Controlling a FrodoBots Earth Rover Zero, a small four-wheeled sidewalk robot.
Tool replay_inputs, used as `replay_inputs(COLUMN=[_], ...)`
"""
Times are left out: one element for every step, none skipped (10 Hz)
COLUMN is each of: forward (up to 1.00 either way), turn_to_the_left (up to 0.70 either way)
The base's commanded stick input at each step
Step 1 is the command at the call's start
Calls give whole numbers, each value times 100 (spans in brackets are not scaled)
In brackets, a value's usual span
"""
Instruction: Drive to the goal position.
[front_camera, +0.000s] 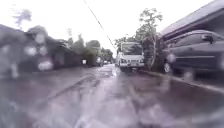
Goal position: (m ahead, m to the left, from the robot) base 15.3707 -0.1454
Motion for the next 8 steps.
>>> replay_inputs(forward=[100,100,100,100,100,100,100,100], turn_to_the_left=[0,0,0,0,0,0,0,0])
